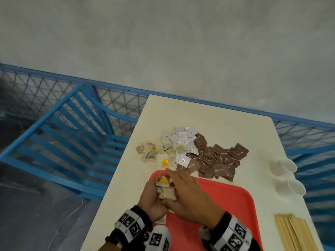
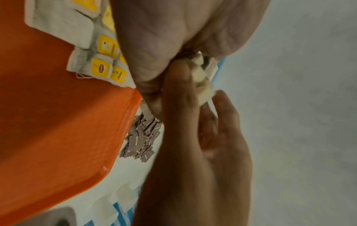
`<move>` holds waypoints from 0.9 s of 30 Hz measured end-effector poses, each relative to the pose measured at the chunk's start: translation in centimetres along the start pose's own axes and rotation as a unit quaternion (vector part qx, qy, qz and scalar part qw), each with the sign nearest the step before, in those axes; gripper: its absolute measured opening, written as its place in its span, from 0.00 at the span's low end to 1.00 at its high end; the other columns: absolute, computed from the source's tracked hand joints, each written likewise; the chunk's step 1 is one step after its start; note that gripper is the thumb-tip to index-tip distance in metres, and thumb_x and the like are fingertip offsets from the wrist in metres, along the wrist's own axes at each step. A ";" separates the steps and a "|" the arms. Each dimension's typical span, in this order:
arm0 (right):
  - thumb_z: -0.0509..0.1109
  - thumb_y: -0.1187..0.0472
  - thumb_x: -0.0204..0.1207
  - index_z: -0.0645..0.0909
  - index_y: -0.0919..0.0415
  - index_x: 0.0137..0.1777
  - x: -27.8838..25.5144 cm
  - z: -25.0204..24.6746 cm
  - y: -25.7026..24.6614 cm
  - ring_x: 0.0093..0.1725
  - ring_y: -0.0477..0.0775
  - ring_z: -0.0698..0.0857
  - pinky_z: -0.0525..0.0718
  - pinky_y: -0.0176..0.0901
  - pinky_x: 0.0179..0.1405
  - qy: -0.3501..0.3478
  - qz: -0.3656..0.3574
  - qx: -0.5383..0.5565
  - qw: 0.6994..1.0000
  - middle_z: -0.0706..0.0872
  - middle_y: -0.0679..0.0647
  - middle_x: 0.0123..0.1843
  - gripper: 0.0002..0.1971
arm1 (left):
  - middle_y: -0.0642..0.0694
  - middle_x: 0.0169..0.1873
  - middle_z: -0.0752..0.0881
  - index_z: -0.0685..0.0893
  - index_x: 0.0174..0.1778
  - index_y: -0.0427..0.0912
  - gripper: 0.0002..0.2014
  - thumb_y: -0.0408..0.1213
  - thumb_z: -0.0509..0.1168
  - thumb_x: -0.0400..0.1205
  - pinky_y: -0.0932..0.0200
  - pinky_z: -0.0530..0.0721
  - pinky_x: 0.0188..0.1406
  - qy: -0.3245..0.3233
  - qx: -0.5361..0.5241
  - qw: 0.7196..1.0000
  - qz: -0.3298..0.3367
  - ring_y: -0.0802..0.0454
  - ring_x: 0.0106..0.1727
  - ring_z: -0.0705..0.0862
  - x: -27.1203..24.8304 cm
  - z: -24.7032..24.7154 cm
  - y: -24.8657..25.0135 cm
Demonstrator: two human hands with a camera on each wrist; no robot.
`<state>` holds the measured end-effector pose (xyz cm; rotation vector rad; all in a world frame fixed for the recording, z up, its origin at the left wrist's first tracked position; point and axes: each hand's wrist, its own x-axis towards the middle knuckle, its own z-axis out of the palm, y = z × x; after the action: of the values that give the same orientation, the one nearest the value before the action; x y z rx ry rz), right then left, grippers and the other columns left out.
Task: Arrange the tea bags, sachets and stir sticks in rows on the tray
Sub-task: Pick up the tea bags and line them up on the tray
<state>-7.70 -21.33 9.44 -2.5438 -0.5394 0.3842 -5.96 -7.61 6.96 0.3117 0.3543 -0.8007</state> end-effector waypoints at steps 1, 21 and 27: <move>0.72 0.43 0.76 0.57 0.46 0.84 -0.4 -0.5 0.1 0.75 0.42 0.65 0.65 0.39 0.74 0.008 0.008 0.055 0.998 0.70 0.41 0.74 0.40 | 0.38 0.37 0.86 0.82 0.58 0.32 0.18 0.42 0.73 0.79 0.53 0.89 0.30 0.041 0.021 0.999 0.004 0.44 0.34 0.88 0.1 -0.7 0.1; 0.82 0.60 0.71 0.87 0.55 0.36 -3.5 -2.3 -1.9 0.29 0.39 0.80 0.75 0.29 0.32 0.246 0.090 0.328 0.907 0.87 0.47 0.30 0.06 | 0.38 0.41 0.82 0.75 0.71 0.39 0.35 0.60 0.72 0.76 0.67 0.73 0.17 -0.061 0.303 0.949 0.058 0.50 0.27 0.80 -3.7 0.2 -0.1; 0.78 0.59 0.73 0.87 0.55 0.42 -5.0 -4.6 -1.8 0.35 0.52 0.81 0.79 0.41 0.34 0.309 0.051 0.372 0.874 0.88 0.53 0.37 0.02 | 0.42 0.32 0.77 0.76 0.48 0.36 0.21 0.52 0.72 0.80 0.67 0.60 0.17 0.023 0.350 0.928 0.126 0.55 0.21 0.72 -3.9 1.2 0.7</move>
<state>-10.95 -23.99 15.03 -1.7857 0.0128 -0.1817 -7.71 -5.09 9.76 1.0271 0.0521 -0.6424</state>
